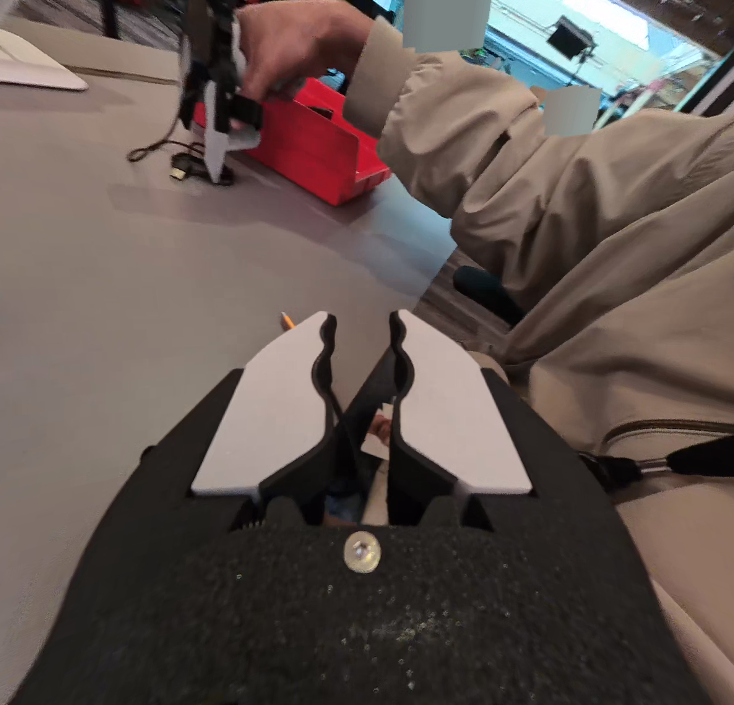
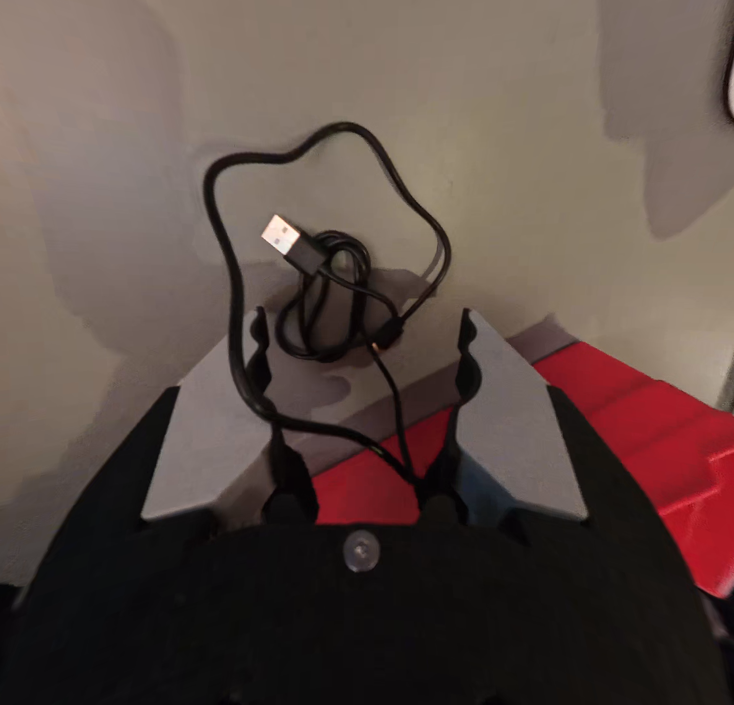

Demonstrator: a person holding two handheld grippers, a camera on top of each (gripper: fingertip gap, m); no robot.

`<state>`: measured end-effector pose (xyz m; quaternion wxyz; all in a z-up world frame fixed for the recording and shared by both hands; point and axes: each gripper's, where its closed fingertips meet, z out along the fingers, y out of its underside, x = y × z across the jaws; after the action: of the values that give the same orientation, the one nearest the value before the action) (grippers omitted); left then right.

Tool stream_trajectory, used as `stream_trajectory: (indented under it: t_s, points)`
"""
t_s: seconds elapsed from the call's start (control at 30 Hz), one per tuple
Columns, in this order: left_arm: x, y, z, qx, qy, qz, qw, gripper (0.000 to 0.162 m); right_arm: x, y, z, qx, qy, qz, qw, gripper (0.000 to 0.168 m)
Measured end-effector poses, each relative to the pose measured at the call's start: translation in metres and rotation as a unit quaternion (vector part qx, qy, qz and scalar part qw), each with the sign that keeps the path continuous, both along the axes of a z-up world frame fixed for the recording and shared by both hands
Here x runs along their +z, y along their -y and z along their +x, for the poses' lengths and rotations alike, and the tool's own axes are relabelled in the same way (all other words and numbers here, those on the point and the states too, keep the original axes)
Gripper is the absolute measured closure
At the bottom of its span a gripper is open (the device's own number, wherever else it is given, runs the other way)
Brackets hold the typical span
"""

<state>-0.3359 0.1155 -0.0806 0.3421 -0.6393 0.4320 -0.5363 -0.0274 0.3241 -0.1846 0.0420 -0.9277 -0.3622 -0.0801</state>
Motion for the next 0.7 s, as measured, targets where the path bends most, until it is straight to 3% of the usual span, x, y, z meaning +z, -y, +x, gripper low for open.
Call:
stream_trajectory:
  t_s: [0.03, 0.27, 0.33, 0.47, 0.57, 0.7]
  points:
    - [-0.001, 0.001, 0.002, -0.009, -0.003, -0.002, 1.0, 0.136, -0.003, 0.0, 0.002, 0.007, 0.012, -0.009, 1.0, 0.078]
    - [-0.017, 0.009, 0.005, -0.022, -0.044, 0.041, 0.998, 0.136, -0.011, 0.01, -0.008, -0.016, -0.049, -0.085, 0.995, 0.107]
    - [-0.018, 0.01, 0.005, -0.023, -0.049, 0.055, 0.997, 0.136, -0.01, 0.012, -0.01, 0.002, -0.053, -0.082, 0.995, 0.132]
    - [-0.023, 0.011, 0.005, -0.023, -0.063, 0.062, 0.996, 0.136, -0.005, 0.023, -0.017, 0.038, -0.061, -0.082, 0.994, 0.151]
    - [-0.022, 0.009, 0.004, -0.019, -0.062, 0.063, 0.996, 0.136, 0.018, 0.035, -0.025, 0.077, -0.067, -0.047, 0.994, 0.164]
    - [-0.022, 0.004, 0.002, -0.009, -0.06, 0.055, 0.997, 0.137, 0.073, 0.06, -0.04, 0.101, -0.099, 0.043, 0.989, 0.165]
